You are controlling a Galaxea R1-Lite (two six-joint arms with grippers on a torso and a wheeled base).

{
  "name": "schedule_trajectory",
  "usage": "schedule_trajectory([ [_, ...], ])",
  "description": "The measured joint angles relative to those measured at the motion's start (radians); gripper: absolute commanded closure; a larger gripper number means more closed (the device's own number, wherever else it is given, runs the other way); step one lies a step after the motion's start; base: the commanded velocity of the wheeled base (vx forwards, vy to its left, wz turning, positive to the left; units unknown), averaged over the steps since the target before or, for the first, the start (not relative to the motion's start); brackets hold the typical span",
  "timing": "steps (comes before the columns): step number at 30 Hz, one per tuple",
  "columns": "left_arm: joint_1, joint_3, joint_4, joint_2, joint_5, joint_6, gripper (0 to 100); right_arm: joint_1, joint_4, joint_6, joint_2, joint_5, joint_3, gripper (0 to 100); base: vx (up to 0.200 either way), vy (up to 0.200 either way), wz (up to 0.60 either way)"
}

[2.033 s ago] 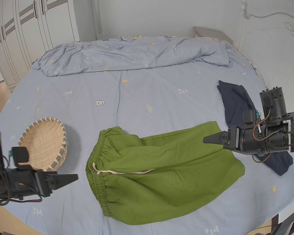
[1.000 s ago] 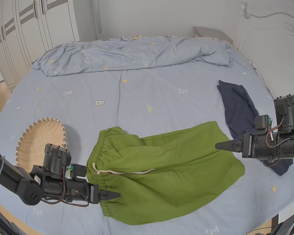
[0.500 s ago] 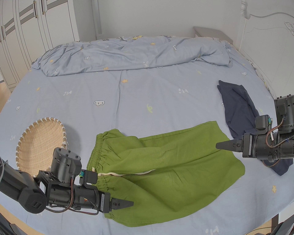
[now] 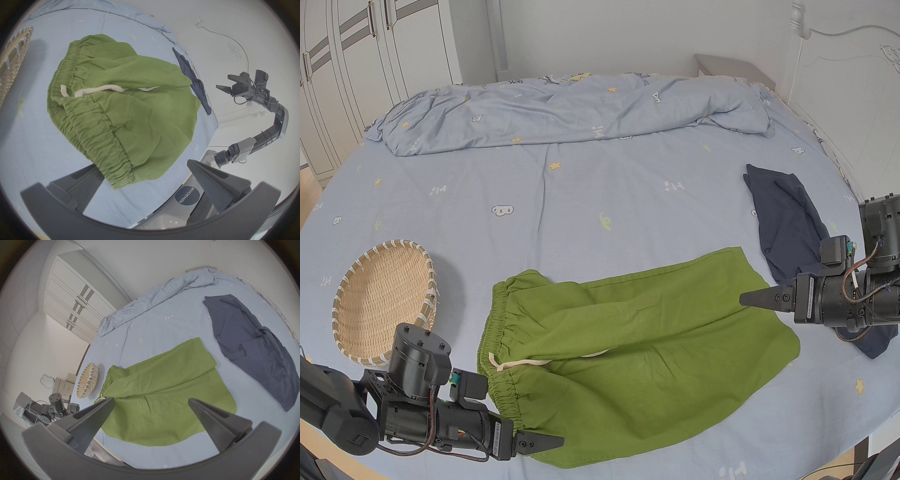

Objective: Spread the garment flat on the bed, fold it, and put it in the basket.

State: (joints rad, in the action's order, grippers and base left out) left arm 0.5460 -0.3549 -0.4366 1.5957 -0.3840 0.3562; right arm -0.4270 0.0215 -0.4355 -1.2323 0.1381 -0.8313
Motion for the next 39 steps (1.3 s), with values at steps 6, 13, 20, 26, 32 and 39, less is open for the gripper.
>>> schedule_trajectory([
  [6,-0.002,0.005,0.0,-0.008,0.001,0.001,100,0.002,0.0,0.0,0.0,0.0,0.0,0,0.0,0.0,0.0],
  [13,-0.001,0.01,0.0,-0.01,0.0,0.001,100,0.003,0.0,0.0,0.0,0.0,0.0,0,0.0,0.0,0.0],
  [20,-0.004,0.03,0.0,-0.032,0.031,0.008,100,0.007,0.0,0.0,0.001,0.001,0.0,0,0.0,0.0,0.0],
  [26,-0.07,0.043,0.037,-0.077,0.07,0.075,100,0.037,0.049,0.0,-0.003,0.004,-0.011,0,0.0,0.0,0.0],
  [32,-0.195,-0.003,0.248,-0.114,0.074,0.086,100,0.109,0.119,0.0,-0.031,0.076,-0.039,0,0.0,0.0,0.0],
  [39,-0.346,-0.117,0.459,-0.136,0.075,0.033,100,0.281,0.153,0.071,-0.099,0.234,-0.025,0,0.0,0.0,0.0],
])
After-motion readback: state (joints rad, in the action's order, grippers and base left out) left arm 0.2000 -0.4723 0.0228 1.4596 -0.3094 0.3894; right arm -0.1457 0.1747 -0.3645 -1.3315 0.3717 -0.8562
